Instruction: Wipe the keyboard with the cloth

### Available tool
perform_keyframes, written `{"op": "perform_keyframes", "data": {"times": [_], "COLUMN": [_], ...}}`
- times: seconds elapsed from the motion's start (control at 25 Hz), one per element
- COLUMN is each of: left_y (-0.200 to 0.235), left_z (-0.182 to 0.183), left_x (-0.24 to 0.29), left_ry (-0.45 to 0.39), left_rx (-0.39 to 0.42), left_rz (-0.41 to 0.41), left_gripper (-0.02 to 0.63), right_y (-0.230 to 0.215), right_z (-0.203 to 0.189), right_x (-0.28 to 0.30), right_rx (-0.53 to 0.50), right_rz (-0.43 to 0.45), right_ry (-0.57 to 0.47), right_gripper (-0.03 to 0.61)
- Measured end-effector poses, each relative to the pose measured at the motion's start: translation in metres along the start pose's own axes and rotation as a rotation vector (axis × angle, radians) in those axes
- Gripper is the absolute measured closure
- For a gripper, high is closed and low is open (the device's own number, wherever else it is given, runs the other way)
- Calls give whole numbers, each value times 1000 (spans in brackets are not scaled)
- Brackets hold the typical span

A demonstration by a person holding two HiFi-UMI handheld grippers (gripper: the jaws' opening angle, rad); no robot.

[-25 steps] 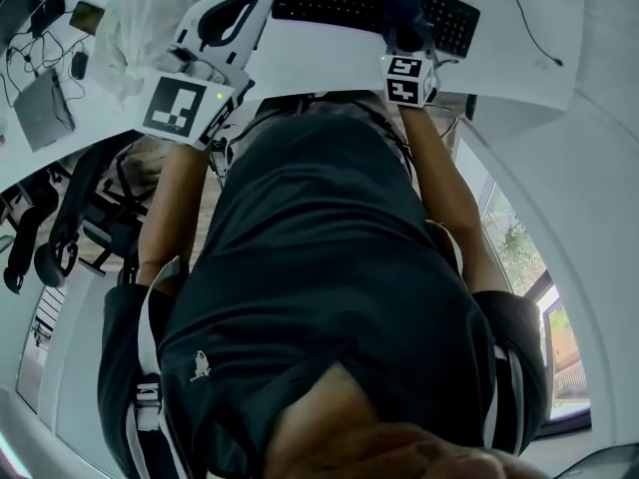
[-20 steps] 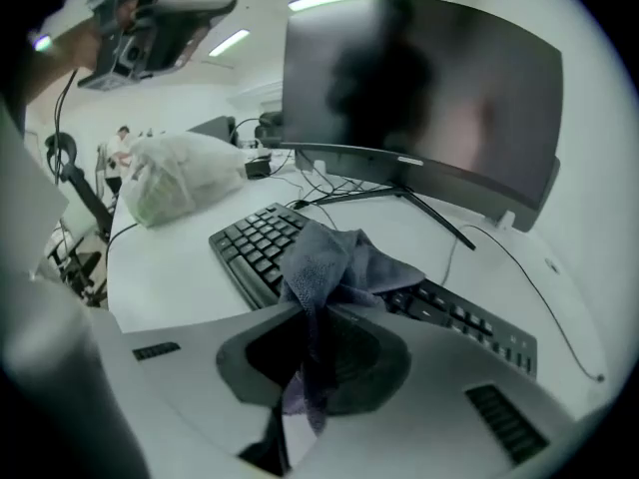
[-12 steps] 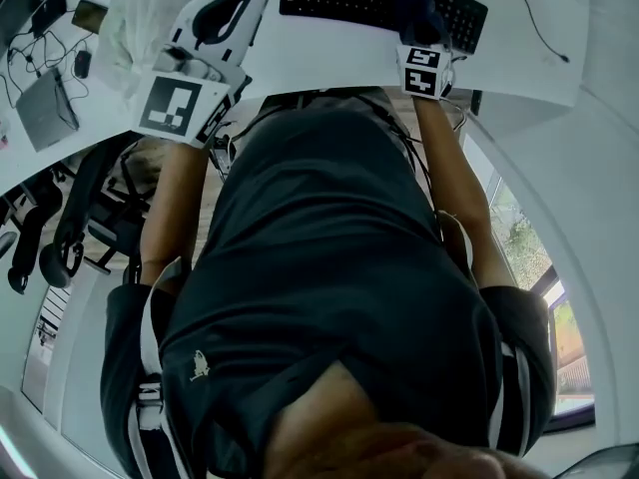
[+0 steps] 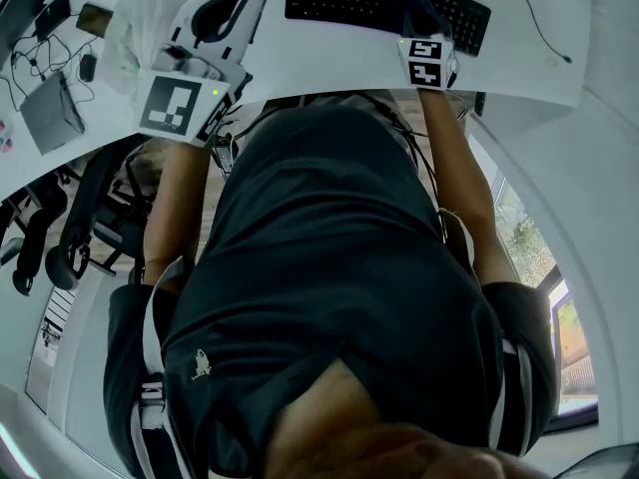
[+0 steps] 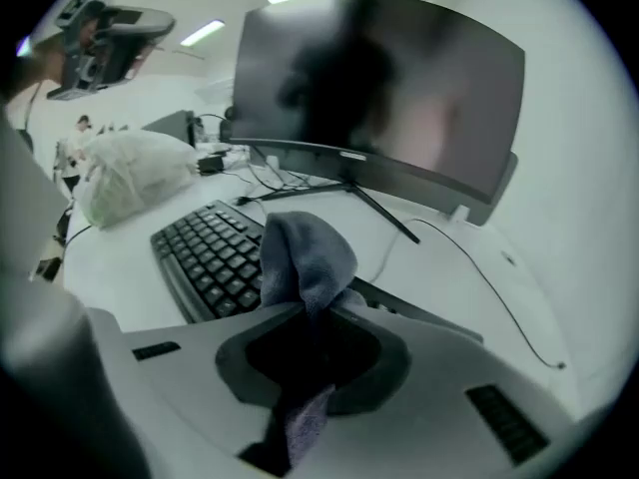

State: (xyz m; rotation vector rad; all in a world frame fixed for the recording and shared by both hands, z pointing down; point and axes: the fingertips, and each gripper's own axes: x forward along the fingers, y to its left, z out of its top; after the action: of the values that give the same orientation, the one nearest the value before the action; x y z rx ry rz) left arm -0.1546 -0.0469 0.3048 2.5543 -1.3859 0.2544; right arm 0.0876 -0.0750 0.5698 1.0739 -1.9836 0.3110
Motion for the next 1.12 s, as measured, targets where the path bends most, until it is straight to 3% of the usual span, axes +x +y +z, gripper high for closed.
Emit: {"op": "perform_keyframes", "data": {"times": [0.12,0.28,0.36,0.44,0.6,0.68,0.76,0.92,1.04,1.12], "left_y": [5,-3,-4,-2,9,13,15,11,12,16], "left_z": [-6,-8,-5,-1,-2,-7,-12,-8,0,0], "left_x": [-3,5,8,9,3,-1,-2,3,3,-1], "left_ry": [9,18,16,4,5,16,25,18,-2,-1], "left_rx": [-14,-20,-13,-4,-10,-22,-33,-29,-14,-18], "left_rz": [2,-20,-28,-27,-2,9,10,-8,-3,10], "left_gripper": [607,609,608,608,609,607,608,608,608,607], "right_y": [-5,85,106,82,-16,-30,-3,78,62,23], "right_z": [1,38,45,43,17,15,34,71,68,52], "right_x": [5,19,25,25,18,20,28,50,47,37], "right_rx": [10,-212,-268,-188,-2,38,-16,-130,-91,-51], "right_rz": [-65,122,181,163,-41,-87,-56,123,145,71], "right_ry": [27,-36,-47,-44,21,41,25,-41,-29,-11], "right_gripper": [543,545,545,545,545,545,545,545,545,545]}}
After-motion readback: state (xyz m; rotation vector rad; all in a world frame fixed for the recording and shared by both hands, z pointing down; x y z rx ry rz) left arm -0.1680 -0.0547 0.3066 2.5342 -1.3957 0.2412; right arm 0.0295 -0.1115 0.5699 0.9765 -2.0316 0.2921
